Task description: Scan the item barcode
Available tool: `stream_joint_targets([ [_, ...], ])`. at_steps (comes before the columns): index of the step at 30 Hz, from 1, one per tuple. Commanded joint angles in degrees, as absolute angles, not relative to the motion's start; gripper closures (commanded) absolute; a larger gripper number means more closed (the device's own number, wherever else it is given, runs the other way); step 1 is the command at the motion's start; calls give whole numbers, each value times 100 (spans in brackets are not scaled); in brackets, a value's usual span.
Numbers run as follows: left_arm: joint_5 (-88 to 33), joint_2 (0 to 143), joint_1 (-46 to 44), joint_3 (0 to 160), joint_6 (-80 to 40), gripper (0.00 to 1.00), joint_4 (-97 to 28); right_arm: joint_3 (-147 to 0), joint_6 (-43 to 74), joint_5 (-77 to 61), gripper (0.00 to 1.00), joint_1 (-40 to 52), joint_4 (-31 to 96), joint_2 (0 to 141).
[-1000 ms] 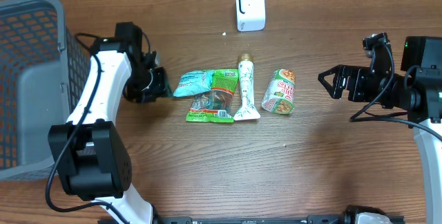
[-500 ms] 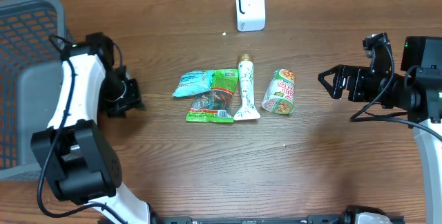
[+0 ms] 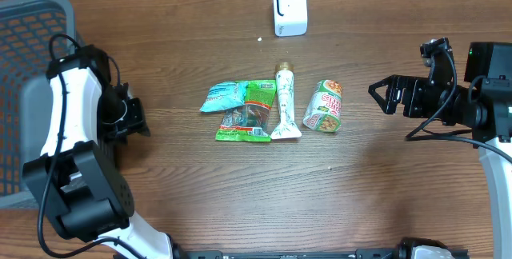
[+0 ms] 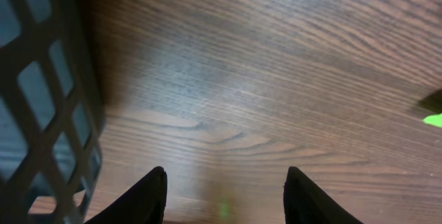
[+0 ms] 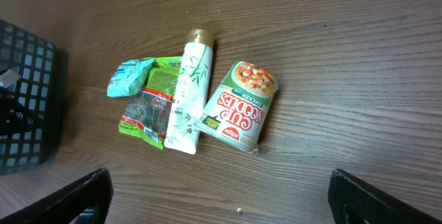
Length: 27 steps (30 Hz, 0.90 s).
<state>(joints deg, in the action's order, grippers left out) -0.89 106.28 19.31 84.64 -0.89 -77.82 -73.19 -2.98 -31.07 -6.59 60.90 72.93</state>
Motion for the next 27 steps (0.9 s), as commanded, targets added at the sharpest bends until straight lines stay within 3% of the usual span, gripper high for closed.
stream_joint_targets([
  [1,-43,10195,2191,8449,69,53,-7804,-7459,-305,-3116,0,-637,6049,7279],
  [9,-296,9574,2394,8449,163,52,-7690,-7459,-305,-3116,0,-637,6053,7279],
  [17,-1175,9550,2246,8449,432,52,-7413,-7459,-305,-3116,0,-637,6073,7279],
  [22,-2370,9544,1883,8462,834,50,-6952,-7461,-305,-3186,0,-637,5883,7279],
  [27,-2554,9544,1741,9091,810,49,-7089,-7583,27,-3138,0,-333,5533,7321],
])
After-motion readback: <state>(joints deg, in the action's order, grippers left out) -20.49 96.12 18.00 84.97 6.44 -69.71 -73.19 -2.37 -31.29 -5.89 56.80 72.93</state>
